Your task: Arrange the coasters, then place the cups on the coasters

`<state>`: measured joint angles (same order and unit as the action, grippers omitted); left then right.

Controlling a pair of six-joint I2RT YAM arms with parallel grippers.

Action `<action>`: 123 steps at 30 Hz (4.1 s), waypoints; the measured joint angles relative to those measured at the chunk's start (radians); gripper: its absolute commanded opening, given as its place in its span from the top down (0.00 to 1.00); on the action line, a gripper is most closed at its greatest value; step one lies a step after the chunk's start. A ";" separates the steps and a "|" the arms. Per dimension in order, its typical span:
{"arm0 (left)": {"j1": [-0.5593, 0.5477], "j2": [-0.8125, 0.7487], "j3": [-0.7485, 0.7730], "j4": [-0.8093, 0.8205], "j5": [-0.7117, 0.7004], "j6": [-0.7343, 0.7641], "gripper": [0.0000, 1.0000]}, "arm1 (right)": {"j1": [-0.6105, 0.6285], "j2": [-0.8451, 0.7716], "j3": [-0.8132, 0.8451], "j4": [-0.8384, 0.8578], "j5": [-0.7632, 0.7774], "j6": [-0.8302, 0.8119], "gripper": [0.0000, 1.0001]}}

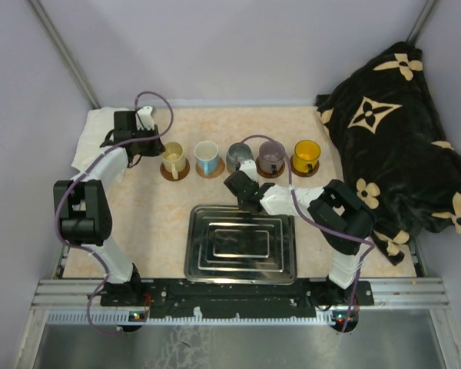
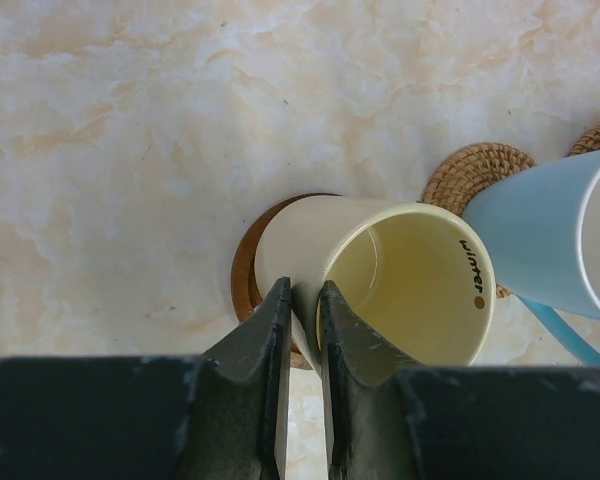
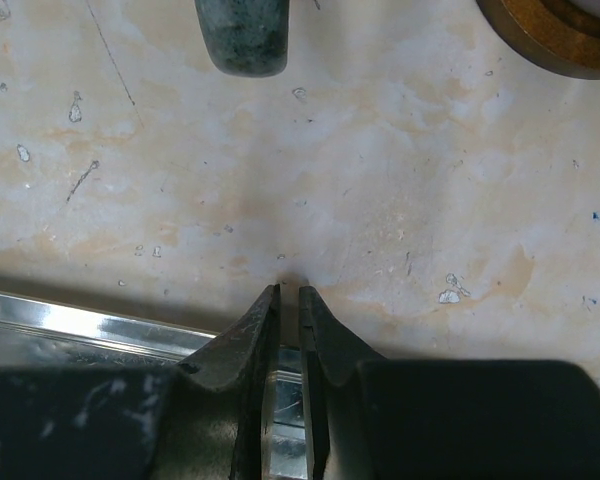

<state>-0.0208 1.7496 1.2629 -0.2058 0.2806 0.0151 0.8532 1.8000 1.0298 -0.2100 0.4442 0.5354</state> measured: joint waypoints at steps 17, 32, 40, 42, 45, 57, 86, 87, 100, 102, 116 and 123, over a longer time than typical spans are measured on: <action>0.015 0.035 0.041 -0.056 0.061 0.040 0.73 | 0.000 -0.005 -0.009 0.009 0.002 0.007 0.86; 0.021 0.039 0.075 -0.057 0.064 0.037 0.52 | 0.000 -0.005 -0.009 0.009 0.003 0.007 0.86; 0.023 0.031 0.083 -0.057 0.035 0.024 0.43 | 0.000 -0.005 -0.009 0.009 0.002 0.007 0.87; 0.023 0.019 0.083 -0.059 0.023 0.019 0.42 | 0.002 -0.005 -0.009 0.009 0.002 0.007 0.86; 0.023 -0.029 0.072 -0.060 -0.001 0.010 0.40 | 0.006 -0.005 -0.009 0.009 0.003 0.007 0.86; 0.023 -0.270 -0.027 -0.040 -0.087 -0.014 0.34 | 0.041 -0.005 -0.009 0.009 0.006 -0.019 0.86; 0.023 -0.573 -0.154 -0.071 -0.138 -0.094 0.00 | -0.079 -0.391 0.084 -0.125 0.146 -0.138 0.64; 0.023 -0.591 -0.167 -0.074 -0.138 -0.102 0.00 | -0.122 -0.441 0.058 -0.121 0.135 -0.135 0.60; 0.003 -0.769 -0.302 -0.120 -0.250 -0.199 0.00 | -0.726 -0.803 -0.220 -0.192 -0.037 -0.103 0.05; 0.003 -0.773 -0.310 -0.136 -0.270 -0.211 0.00 | -0.732 -0.852 -0.229 -0.207 -0.025 -0.095 0.01; 0.003 -0.876 -0.348 -0.208 -0.423 -0.262 0.00 | -0.732 -1.201 -0.205 -0.255 0.286 -0.123 0.01; 0.003 -0.896 -0.350 -0.214 -0.449 -0.261 0.00 | -0.732 -1.229 -0.205 -0.272 0.340 -0.135 0.01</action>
<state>-0.0181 0.8532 0.9131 -0.4198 -0.1688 -0.2462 0.1211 0.5705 0.8246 -0.4824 0.7845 0.4000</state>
